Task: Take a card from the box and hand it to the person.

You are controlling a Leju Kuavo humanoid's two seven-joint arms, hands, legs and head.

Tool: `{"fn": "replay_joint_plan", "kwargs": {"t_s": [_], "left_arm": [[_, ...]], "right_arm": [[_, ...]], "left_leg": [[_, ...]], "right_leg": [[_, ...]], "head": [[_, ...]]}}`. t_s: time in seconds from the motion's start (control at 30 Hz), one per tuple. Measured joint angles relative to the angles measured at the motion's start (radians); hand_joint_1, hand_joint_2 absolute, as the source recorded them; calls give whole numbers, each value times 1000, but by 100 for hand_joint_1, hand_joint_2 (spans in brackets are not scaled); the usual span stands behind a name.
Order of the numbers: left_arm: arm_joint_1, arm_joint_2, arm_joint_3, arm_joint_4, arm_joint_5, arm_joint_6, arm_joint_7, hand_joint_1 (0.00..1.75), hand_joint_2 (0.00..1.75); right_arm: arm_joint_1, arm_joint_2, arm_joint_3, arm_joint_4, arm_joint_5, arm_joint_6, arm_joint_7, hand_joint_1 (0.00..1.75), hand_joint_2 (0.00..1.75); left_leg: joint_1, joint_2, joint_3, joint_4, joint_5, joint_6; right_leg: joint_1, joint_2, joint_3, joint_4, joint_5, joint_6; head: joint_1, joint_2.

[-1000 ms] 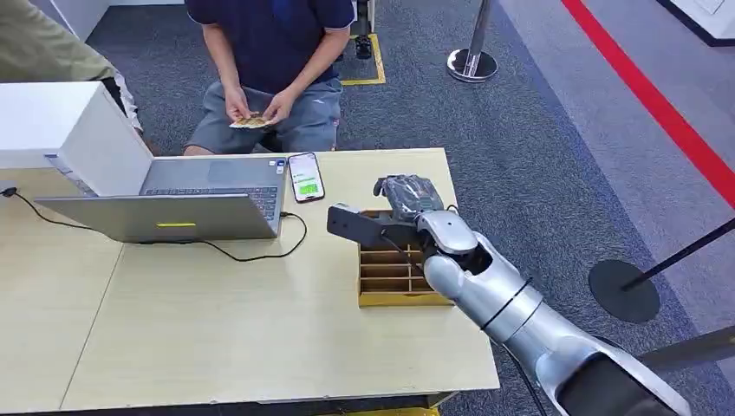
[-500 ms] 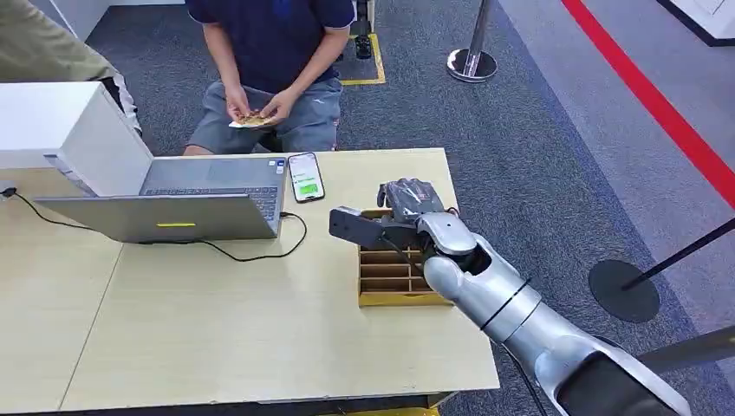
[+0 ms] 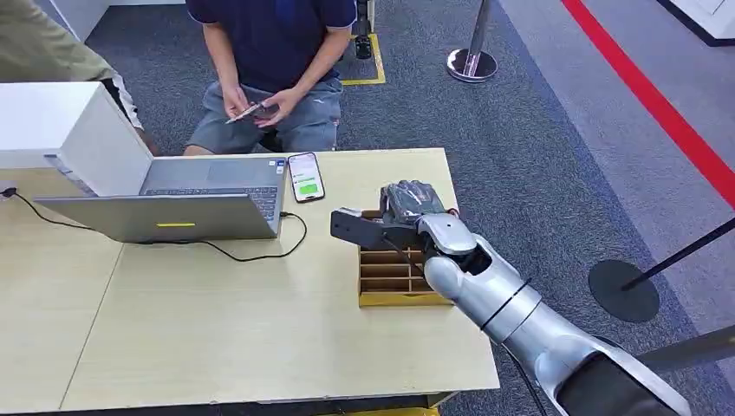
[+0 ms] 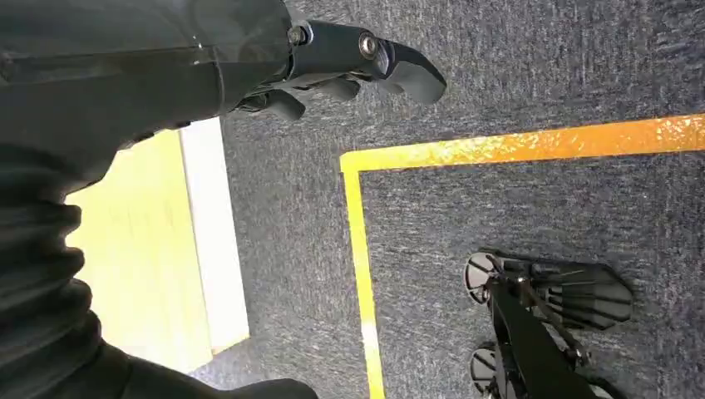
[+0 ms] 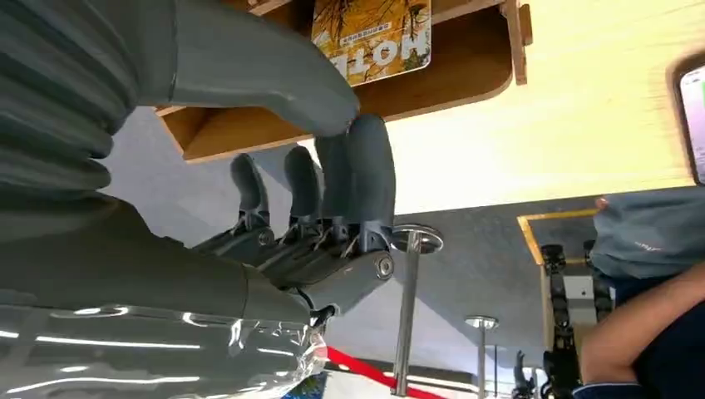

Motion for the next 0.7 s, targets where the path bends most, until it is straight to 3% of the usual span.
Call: {"fn": "replay_joint_plan", "kwargs": {"t_s": [0.17,0.37,0.7], "left_arm": [[0,0,-1,2,0,0,0,0,175],[0,0,-2,8,0,0,-1,0,175],[0,0,-2,8,0,0,0,0,175]], "right_arm": [[0,1,0,4,0,0,-3,120,175],[0,6,0,14,-2,1,-8,96,175],[1,9,0,35,-3,1,-18,91,175]], "left_leg": [[0,0,0,0,0,0],[0,0,0,0,0,0],[0,0,0,0,0,0]], "right_leg": [[0,0,0,0,0,0],[0,0,0,0,0,0],[0,0,0,0,0,0]], "head": [[0,0],[0,0],[0,0]]}}
